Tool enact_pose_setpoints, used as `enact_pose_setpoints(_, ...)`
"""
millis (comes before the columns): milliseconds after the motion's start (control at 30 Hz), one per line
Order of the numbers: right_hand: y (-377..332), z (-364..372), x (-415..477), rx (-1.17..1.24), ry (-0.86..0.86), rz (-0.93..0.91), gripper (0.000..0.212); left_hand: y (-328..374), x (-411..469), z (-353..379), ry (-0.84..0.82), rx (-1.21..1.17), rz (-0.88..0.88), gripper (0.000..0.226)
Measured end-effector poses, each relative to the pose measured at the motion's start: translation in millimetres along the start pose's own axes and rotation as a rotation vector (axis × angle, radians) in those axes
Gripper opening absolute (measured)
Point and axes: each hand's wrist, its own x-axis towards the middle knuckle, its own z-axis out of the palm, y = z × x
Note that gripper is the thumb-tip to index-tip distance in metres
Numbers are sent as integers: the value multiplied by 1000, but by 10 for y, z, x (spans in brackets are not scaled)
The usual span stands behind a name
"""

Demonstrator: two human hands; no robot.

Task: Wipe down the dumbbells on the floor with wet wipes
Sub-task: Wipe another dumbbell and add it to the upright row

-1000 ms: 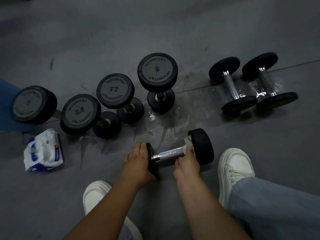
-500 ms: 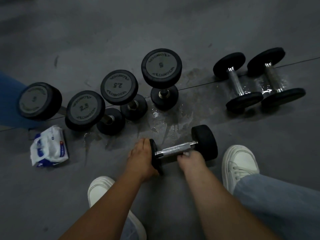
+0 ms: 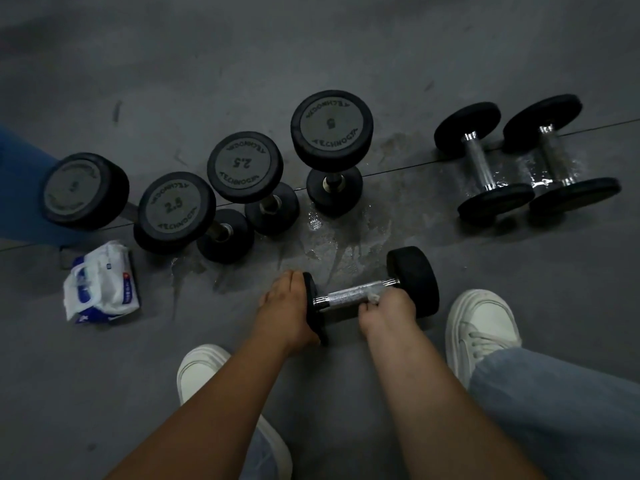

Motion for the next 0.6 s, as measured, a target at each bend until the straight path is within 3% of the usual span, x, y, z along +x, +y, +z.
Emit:
enact_pose_setpoints(67, 15, 13, -61, 54, -41, 35, 29, -1, 15, -12, -7, -9, 2, 105)
enact_pose_setpoints(167, 139, 149, -260, -65, -85, -235, 26, -7, 43, -32, -22, -23, 5, 99)
enact_pose_setpoints(200, 136, 216, -349, -180, -89, -387, 29, -13, 40, -34, -27, -23, 4, 99)
enact_pose_setpoints(300, 28, 295, -253, -820, -12, -931, 44, -14, 36, -25, -27, -20, 11, 104)
enact_pose_setpoints(333, -31, 269, -133, -1024, -12, -996, 44, -11, 41, -28, -25, -15, 13, 105)
enact_pose_setpoints(433, -74, 180, 5, -1389, -103, -961, 34, 5, 37, -53, -46, -8, 10, 109)
enact_pose_setpoints(600, 195, 348, -142, -1378, -432, -1030, 39, 4, 29, -53, -32, -32, 18, 101)
